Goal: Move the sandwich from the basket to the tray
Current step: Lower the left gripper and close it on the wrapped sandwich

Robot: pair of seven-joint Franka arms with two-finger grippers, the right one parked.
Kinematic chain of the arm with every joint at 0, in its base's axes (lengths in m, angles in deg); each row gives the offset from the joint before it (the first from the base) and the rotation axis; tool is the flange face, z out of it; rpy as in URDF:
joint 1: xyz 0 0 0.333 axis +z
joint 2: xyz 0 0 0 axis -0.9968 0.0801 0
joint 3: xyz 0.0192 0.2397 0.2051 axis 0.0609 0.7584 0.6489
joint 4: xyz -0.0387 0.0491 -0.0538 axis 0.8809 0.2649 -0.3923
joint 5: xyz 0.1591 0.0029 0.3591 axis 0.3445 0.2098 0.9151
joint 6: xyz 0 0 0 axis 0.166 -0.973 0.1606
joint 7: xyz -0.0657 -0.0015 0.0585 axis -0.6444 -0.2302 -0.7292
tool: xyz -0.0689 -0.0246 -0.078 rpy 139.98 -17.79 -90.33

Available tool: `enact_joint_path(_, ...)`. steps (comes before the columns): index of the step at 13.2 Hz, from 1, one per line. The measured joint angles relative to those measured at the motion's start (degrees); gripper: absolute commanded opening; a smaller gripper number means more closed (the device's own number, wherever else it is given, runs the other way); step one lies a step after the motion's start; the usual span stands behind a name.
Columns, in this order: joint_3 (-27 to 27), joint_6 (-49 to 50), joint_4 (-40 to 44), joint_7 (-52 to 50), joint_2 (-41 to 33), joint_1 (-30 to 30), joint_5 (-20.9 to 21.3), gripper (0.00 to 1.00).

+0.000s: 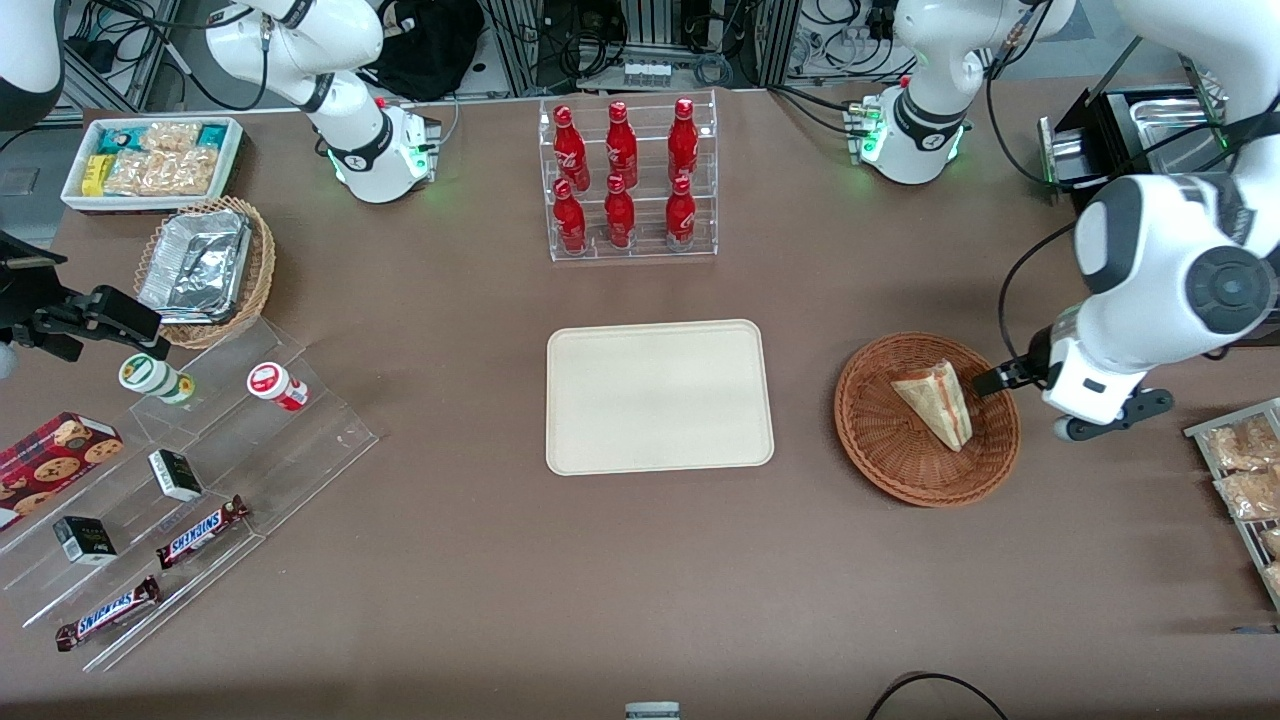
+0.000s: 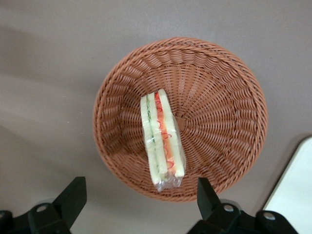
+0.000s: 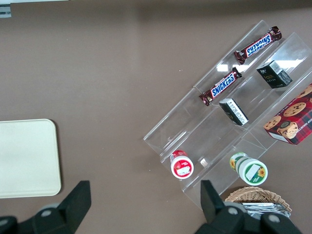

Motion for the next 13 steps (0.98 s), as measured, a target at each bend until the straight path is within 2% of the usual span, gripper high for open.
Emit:
enact_joint_path(6, -0.1, -17.1, -12.3, -9.1, 0.2, -2.2, 0.0, 1.0)
enact_joint_path(13, 0.1, -22.1, -14.8, -9.6, 3.4, -2.2, 0.0, 1.0)
